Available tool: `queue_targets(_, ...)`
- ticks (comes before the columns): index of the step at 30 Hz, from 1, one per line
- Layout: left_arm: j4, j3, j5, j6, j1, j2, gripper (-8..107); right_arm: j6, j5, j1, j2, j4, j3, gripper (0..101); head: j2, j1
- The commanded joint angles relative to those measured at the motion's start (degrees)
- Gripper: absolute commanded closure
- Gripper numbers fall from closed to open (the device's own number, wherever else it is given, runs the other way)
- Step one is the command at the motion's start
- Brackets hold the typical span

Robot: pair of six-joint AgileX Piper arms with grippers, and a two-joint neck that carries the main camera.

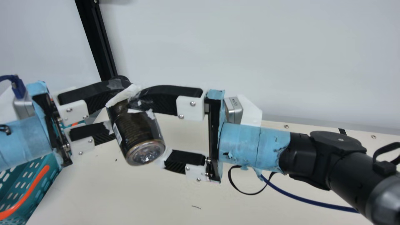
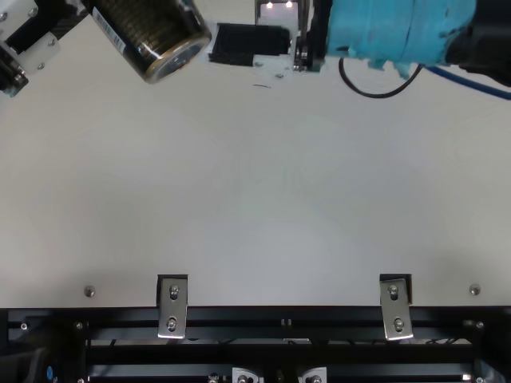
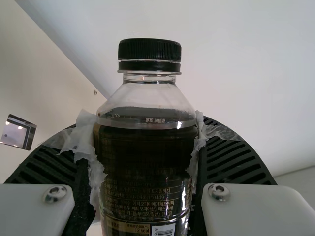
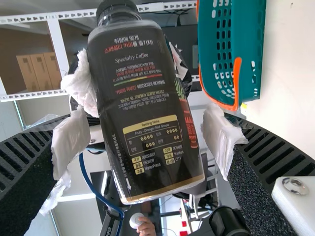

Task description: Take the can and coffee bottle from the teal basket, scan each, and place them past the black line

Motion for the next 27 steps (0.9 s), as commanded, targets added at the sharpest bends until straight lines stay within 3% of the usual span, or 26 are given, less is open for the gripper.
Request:
queue_targets(1,0.0,0.0,0.0,0.0,0.0,0.0,89,0.0,0.0,0.0,0.0,0.0,0.0,0,-0.8,-1.5)
queue_targets(7,0.0,0.0,0.0,0.0,0.0,0.0,89,0.0,0.1,0.0,0.0,0.1,0.0,0,-0.8,-1.5)
queue_targets(8,0.0,0.0,0.0,0.0,0.0,0.0,89,0.0,0.1,0.0,0.0,0.1,0.0,101,-0.8,-1.5)
queue_targets(10,0.0,0.0,0.0,0.0,0.0,0.0,89,0.0,0.1,0.0,0.0,0.1,0.0,101,-0.8,-1.5)
queue_targets(11,0.0,0.0,0.0,0.0,0.0,0.0,9,0.0,0.1,0.0,0.0,0.1,0.0,101,-0.8,-1.5)
queue_targets(27,-0.1,0.0,0.0,0.0,0.0,0.0,9,0.0,0.0,0.0,0.0,-0.3,0.0,101,-0.8,-1.5)
